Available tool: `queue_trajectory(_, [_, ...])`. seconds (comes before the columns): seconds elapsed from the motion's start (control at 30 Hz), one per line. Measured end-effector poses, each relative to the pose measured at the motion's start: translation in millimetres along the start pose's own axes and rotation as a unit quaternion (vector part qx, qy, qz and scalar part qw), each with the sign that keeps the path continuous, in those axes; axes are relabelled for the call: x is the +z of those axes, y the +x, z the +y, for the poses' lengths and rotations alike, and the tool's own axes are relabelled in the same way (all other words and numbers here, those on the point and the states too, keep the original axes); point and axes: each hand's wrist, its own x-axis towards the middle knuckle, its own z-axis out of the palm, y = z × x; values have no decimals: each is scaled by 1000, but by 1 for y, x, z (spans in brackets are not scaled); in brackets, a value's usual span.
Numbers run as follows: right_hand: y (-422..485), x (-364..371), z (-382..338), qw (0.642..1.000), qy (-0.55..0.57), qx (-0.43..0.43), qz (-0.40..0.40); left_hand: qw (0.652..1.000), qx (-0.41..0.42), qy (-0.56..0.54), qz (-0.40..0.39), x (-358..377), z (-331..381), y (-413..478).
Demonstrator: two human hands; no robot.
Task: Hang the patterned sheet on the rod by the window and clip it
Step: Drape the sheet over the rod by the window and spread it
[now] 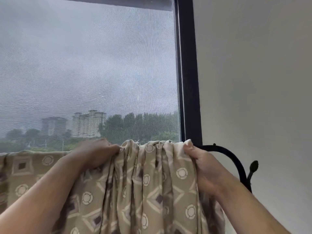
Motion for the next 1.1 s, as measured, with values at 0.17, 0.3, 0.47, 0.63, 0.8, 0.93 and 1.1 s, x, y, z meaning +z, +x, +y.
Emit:
queue_trajectory(0.17, [16, 2, -16, 995, -91, -40, 31, 998, 53, -19, -28, -8, 6, 0])
queue_trajectory(0.3, [19, 10, -17, 970, -232, -47, 50, 968, 116, -222, -2, -12, 34, 2])
queue_trajectory(0.47, [26, 5, -45, 965, -234, -72, 90, 983, 104, -152, -2, -1, 30, 2])
queue_trajectory(0.63, [42, -15, -100, 977, -190, -36, 93, 988, 59, -143, -27, -5, 22, 0])
queue_trajectory(0.8, [58, -56, -120, 923, -342, 52, 167, 985, 44, -165, -20, -11, 42, -7])
queue_trajectory(0.93, [59, -95, -129, 823, -509, 124, 218, 982, 4, -191, 2, -8, 40, 11])
queue_trajectory(1.1, [41, -128, -126, 774, -548, 226, 222, 995, -36, -90, 7, -5, 45, 24])
